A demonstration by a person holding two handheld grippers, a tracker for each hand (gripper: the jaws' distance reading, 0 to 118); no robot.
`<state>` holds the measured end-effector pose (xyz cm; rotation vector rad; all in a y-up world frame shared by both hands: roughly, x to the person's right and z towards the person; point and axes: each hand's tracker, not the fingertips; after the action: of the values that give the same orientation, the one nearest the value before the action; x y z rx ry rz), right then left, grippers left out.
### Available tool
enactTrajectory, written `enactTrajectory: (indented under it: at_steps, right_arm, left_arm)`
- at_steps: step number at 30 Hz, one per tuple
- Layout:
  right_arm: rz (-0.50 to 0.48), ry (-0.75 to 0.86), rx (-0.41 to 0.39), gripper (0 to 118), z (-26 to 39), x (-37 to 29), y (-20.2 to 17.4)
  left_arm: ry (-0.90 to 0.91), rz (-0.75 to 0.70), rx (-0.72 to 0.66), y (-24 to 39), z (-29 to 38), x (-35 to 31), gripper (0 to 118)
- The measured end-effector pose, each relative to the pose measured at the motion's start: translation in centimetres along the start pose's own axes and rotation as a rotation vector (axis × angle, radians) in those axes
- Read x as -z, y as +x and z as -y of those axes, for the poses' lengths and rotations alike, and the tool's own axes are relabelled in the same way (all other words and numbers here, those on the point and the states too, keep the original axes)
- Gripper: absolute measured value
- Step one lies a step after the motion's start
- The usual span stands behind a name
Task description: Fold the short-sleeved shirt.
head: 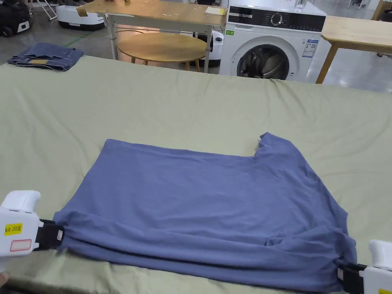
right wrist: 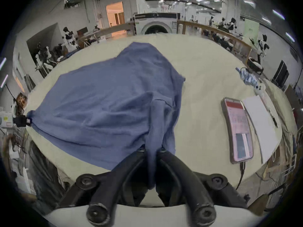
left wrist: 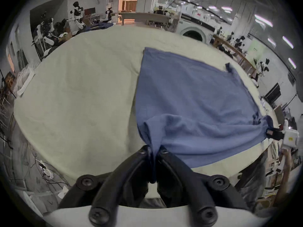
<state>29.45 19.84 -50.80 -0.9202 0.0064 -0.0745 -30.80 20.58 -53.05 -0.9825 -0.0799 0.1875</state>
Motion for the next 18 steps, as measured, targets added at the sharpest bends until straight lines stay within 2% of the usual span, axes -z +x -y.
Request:
enactTrajectory:
  at_steps: [3, 9, 18]
  right_arm:
    - [-0.029, 0.033, 0.010, 3, -2.3, -1.3, 0.1]
    - [-0.025, 0.083, 0.017, 3, -7.5, -1.3, -0.2]
    - [-0.060, 0.059, 0.079, 3, -13.9, 5.3, 0.6]
  left_arm:
    - [0.060, 0.054, -0.019, 0.1, -1.7, -1.2, 1]
    - [0.126, 0.068, -0.041, -0.2, -6.1, -1.0, 1]
    - [0.109, 0.060, -0.084, -0.6, -12.6, 4.1, 2]
